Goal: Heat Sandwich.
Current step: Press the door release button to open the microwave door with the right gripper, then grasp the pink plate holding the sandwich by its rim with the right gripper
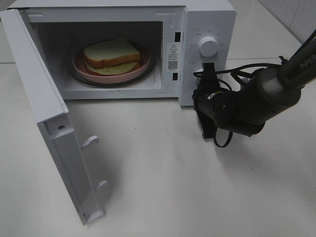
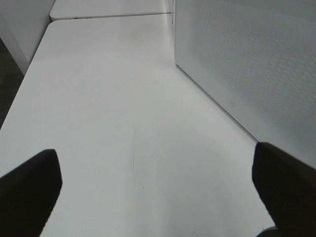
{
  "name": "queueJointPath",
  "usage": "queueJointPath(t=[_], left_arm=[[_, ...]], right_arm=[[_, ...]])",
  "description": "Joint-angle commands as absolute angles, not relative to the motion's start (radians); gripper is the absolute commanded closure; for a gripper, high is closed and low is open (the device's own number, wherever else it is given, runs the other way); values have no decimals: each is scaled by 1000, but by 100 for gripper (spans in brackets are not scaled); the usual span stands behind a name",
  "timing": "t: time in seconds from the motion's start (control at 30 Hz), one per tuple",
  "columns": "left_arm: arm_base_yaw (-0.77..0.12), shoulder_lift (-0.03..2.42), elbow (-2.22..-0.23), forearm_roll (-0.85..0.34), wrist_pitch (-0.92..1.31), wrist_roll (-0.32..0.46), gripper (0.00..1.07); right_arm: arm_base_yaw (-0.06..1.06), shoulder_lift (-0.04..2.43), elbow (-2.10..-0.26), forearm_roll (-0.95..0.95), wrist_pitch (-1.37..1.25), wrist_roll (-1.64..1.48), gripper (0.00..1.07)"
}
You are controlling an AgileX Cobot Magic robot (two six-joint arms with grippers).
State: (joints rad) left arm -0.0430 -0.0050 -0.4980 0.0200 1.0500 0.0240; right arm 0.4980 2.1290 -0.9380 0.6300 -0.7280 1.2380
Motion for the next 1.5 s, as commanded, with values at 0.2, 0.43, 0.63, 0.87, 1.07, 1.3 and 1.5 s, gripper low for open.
queueJointPath(t=[0.2, 0.43, 0.63, 0.87, 1.07, 1.3, 1.5], left_arm=[[-42, -30, -494, 15, 1038, 21, 5], [-42, -30, -494, 15, 1038, 21, 5], [-42, -30, -494, 15, 1038, 21, 5], [-42, -30, -494, 15, 1038, 21, 5], [-42, -30, -494, 15, 1038, 21, 5], [-42, -30, -494, 15, 1038, 21, 5], [-42, -30, -494, 15, 1038, 21, 5]], right_arm=[[505, 2062, -897, 589, -818, 1221, 107], [530, 2025, -836, 590, -791, 1220, 107], [550, 1983, -790, 585, -741, 1205, 107], [550, 1879, -727, 512, -625, 1138, 106], [547, 1781, -708, 449, -456, 972, 106], [547, 1687, -709, 426, -266, 767, 106], [535, 1602, -709, 416, -54, 539, 105]])
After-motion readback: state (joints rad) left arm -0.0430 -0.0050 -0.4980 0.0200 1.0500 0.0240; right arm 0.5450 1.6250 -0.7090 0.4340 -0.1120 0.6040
